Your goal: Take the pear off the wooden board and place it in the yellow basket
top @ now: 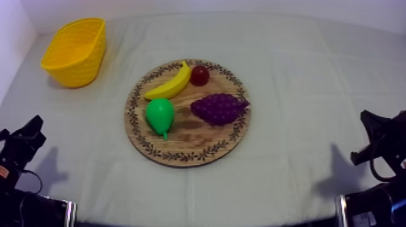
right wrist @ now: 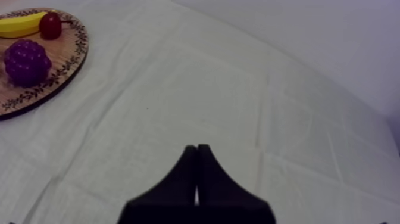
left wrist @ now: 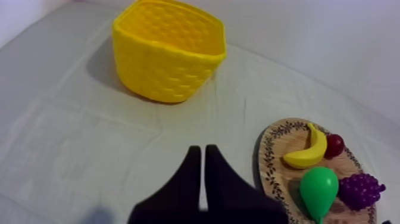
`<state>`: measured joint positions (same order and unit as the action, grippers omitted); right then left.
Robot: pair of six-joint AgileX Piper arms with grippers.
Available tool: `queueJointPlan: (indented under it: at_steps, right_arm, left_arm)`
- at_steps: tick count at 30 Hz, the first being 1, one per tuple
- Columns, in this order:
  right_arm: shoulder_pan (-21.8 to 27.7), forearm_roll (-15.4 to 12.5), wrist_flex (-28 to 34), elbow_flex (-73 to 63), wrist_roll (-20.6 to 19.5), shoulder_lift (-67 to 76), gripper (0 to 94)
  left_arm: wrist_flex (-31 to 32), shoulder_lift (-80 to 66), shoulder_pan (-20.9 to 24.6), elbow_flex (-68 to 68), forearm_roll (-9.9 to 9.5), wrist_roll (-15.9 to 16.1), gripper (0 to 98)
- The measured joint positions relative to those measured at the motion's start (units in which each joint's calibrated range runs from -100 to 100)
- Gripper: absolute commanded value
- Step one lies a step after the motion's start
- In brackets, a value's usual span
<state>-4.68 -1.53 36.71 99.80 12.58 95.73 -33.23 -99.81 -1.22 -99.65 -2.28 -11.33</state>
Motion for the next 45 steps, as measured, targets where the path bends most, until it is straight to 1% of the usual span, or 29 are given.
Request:
queueJointPlan:
  at_steps: [16, 19, 21, 23, 24, 27, 32, 35, 37, 39, 41, 45]
  right_arm:
    - [0.0, 0.0, 0.0, 0.0, -0.01, 0.0, 0.2]
    - [0.0, 0.0, 0.0, 0.0, -0.01, 0.0, 0.2]
    - [0.0, 0.0, 0.0, 0.0, -0.01, 0.0, 0.2]
    - [0.0, 0.0, 0.0, 0.0, -0.01, 0.0, 0.2]
    - [0.0, 0.0, 0.0, 0.0, -0.01, 0.0, 0.2]
    - [0.0, 0.0, 0.0, 0.0, -0.01, 0.0, 0.2]
    - [0.0, 0.0, 0.0, 0.0, -0.01, 0.0, 0.2]
    - [0.0, 0.0, 0.0, 0.0, -0.01, 0.0, 0.2]
    - [0.0, 0.0, 0.0, 0.0, -0.01, 0.0, 0.2]
    - [0.0, 0.0, 0.0, 0.0, -0.01, 0.0, 0.2]
    - [0.0, 0.0, 0.0, 0.0, -0.01, 0.0, 0.2]
    - [0.0, 0.0, 0.0, 0.0, -0.01, 0.0, 0.2]
  left_arm:
    - [0.0, 0.0, -0.16, 0.0, 0.0, 0.03, 0.0]
    - [0.0, -0.06, -0.49, 0.0, 0.0, -0.39, 0.0]
    - [0.07, -0.06, -1.12, 0.41, 0.12, -0.09, 0.0]
    - [-0.34, 0.23, -1.8, 0.65, 0.56, 0.97, 0.0]
    - [-0.54, 0.67, -2.02, 0.86, 0.96, 1.57, 0.0]
    - [-0.47, 3.62, -2.48, 1.66, 3.38, 4.14, 0.0]
    - [-0.83, 10.79, -2.09, 5.05, 9.12, 9.19, 0.0]
    - [-1.91, 15.3, -1.65, 7.79, 11.48, 11.58, 0.0]
    - [-3.2, 18.51, -1.13, 9.56, 12.59, 12.9, 0.0]
    - [-4.63, 21.34, -0.58, 11.49, 13.26, 14.21, 0.0]
    - [-6.73, 24.33, -0.12, 13.88, 13.55, 15.39, 0.0]
    - [-10.52, 29.93, -0.42, 18.85, 13.49, 17.02, 0.0]
